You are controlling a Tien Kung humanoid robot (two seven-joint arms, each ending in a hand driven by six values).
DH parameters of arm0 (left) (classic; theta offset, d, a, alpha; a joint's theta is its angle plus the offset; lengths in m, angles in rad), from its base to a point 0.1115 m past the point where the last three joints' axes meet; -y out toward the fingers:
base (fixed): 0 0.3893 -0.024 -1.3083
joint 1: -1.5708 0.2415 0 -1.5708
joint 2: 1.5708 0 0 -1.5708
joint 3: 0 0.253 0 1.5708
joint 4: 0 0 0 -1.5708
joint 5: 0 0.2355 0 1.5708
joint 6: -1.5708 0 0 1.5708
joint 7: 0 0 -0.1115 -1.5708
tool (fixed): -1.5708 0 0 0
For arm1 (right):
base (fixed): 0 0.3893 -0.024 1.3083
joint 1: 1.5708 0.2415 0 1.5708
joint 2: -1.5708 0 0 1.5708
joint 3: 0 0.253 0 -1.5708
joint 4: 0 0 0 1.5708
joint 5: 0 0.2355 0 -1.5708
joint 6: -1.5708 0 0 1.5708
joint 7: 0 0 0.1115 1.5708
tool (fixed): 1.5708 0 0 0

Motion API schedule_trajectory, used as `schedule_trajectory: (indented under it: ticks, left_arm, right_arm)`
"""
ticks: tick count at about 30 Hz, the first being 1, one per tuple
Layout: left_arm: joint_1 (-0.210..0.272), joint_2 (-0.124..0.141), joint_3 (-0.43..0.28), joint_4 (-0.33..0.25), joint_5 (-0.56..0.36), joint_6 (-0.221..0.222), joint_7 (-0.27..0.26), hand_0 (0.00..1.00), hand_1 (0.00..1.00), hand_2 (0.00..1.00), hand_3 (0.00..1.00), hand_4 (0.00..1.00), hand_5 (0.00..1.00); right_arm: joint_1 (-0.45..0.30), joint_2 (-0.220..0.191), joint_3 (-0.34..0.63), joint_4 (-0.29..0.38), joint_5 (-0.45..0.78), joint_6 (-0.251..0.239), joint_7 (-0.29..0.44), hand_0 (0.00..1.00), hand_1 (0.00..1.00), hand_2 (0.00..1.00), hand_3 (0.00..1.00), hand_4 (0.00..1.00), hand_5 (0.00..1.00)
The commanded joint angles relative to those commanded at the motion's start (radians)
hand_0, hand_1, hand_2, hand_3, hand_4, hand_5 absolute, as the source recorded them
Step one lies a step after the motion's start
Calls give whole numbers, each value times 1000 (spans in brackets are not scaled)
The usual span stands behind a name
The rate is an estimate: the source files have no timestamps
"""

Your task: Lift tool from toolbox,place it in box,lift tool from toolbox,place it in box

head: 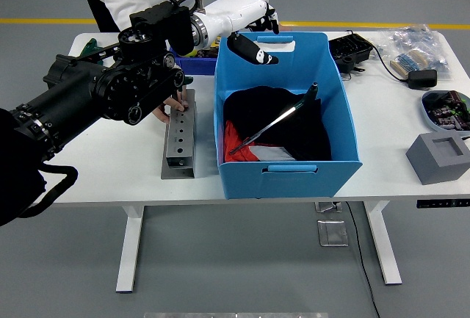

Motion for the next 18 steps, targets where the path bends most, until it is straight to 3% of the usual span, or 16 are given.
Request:
schedule_trajectory:
  ticks: [4,7,9,10,11,16,17,18]
  left_arm:
    - [21,0,-58,-44,70,1,15,609,679,781,687,909,494]
    - [55,0,-113,-121,158,1,23,609,679,781,687,909,494]
    - [92,0,-161,-207,237,-11,31,609,679,781,687,909,494]
    - [110,0,-181,-242,266,-20,35,536,639,724,677,917,513]
    - [126,0,-199,-280,290,-27,40,536,639,724,677,917,513]
    - [232,12,-300,-474,372,-115,82,536,639,724,677,917,513]
    - [255,19,-318,-506,390,-126,88,421,588,676,656,918,506]
    - [282,28,-342,-543,408,-137,95,421,588,676,656,918,506]
  right_arm:
    - [-3,2,6,0,-3,0,-1,710,697,766,635,884,699]
    - [-6,5,11,0,-4,-1,-2,710,697,766,635,884,699]
    - [-9,7,17,0,-6,-1,-3,710,697,766,635,884,699]
    - [-10,7,20,0,-7,-2,-2,710,695,766,633,883,698]
    - [-11,8,23,0,-8,-1,-3,710,695,766,633,883,698]
    - [-11,8,32,0,-14,-1,0,710,695,766,633,883,698]
    - [-11,9,34,0,-15,-2,0,710,695,765,633,882,698]
    - [-11,9,37,0,-17,-2,1,710,695,765,633,882,698]
